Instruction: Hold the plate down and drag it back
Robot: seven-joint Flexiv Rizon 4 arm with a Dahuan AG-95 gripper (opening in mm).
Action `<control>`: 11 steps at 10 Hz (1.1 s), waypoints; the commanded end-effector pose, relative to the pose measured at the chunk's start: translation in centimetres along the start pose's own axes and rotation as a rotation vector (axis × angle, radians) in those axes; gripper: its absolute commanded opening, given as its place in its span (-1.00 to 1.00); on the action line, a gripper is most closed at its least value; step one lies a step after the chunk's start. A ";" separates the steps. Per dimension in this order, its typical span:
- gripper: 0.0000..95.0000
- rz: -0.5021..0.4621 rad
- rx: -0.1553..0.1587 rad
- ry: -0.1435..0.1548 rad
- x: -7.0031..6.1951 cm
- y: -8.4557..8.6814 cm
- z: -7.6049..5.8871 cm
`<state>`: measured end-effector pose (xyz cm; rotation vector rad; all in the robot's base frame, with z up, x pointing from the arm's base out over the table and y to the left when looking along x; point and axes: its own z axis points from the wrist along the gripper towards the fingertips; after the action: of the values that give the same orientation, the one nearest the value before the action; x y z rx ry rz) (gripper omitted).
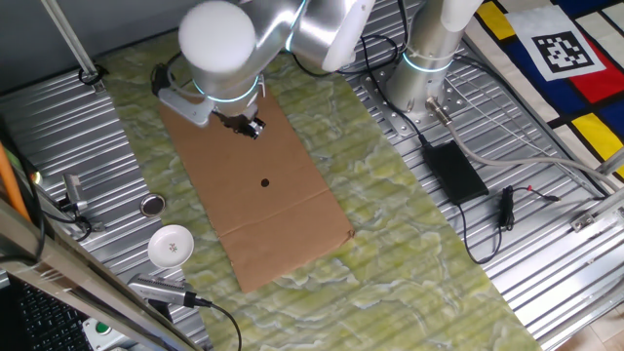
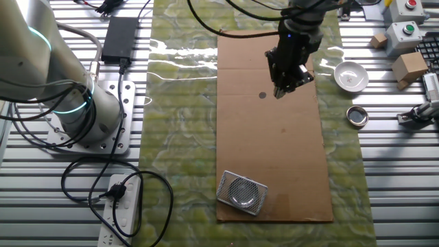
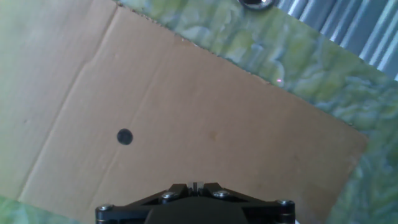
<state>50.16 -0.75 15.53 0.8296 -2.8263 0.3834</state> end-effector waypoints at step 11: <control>-1.00 -0.271 -0.057 0.010 9.6 -6.9 9.5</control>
<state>44.92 -14.25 10.01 1.1781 -2.6509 0.2657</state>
